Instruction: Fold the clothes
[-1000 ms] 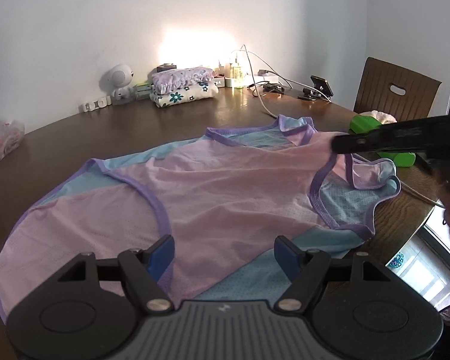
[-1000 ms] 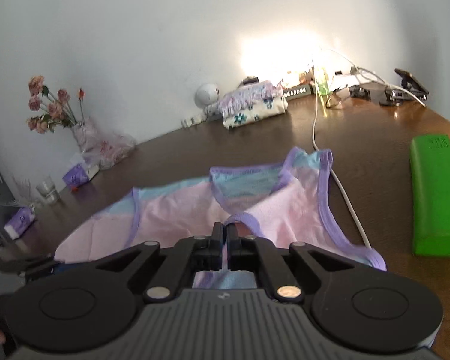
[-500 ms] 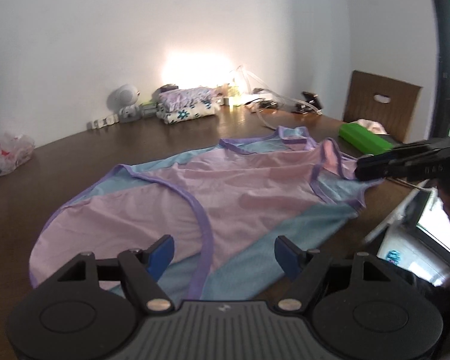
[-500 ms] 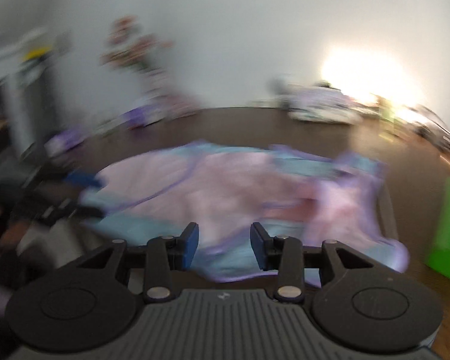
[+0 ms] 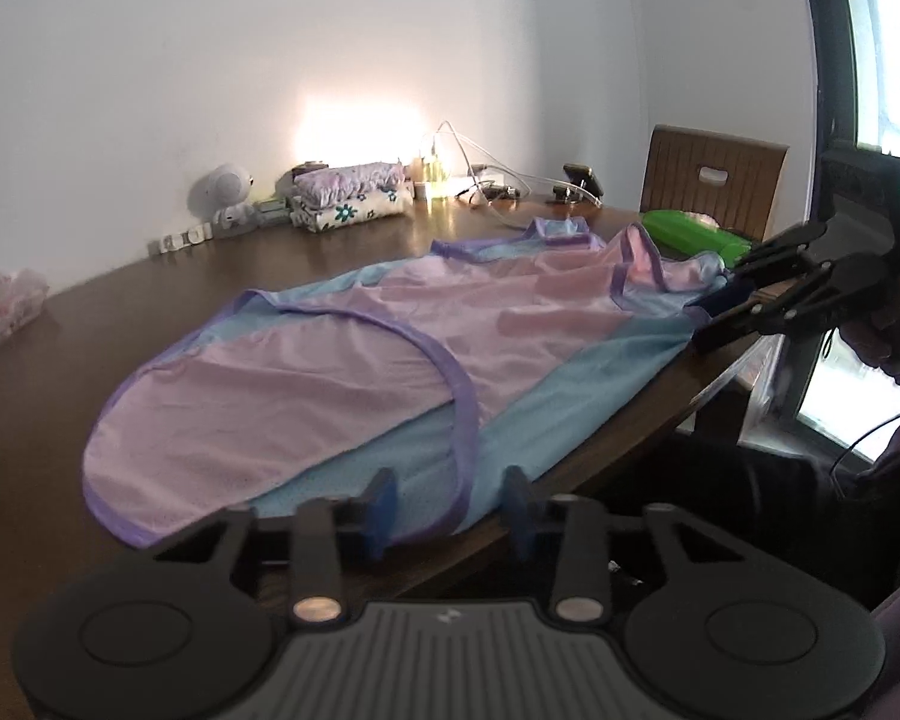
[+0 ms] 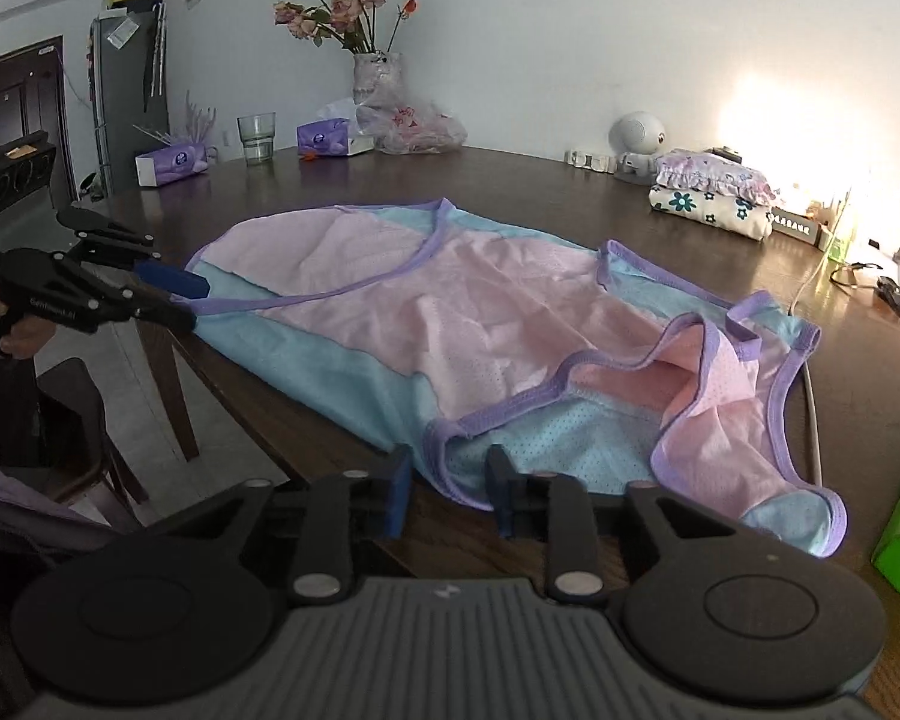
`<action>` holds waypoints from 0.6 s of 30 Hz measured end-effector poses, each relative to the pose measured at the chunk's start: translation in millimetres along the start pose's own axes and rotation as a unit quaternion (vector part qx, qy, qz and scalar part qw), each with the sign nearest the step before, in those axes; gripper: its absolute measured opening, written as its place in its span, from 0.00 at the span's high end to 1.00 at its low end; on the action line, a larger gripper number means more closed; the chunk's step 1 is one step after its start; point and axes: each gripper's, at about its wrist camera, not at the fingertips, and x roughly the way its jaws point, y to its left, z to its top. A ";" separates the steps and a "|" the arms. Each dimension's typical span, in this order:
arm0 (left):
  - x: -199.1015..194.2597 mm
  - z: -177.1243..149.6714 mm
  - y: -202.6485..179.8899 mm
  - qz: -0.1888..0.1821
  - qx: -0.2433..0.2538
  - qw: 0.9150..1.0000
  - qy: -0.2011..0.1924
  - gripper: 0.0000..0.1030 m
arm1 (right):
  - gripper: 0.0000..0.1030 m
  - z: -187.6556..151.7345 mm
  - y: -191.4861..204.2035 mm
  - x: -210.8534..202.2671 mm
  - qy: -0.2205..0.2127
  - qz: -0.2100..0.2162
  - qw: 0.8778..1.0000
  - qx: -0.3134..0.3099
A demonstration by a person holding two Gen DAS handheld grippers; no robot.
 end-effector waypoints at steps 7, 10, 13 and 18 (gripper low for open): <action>-2.5 -1.7 0.9 -0.023 0.030 0.999 -0.015 0.99 | 0.97 9.1 -5.9 2.7 -0.002 0.010 1.000 0.011; -2.2 9.8 16.8 -0.020 0.011 0.999 -0.046 1.00 | 0.97 26.1 -15.4 5.8 -0.019 0.000 0.999 0.032; 10.5 37.1 33.4 0.000 0.054 0.997 -0.051 1.00 | 0.97 53.1 -32.1 22.4 -0.027 -0.033 0.998 0.043; 58.8 77.1 60.1 0.023 0.126 0.992 -0.019 0.99 | 0.93 94.4 -53.9 81.5 0.006 -0.101 0.994 0.029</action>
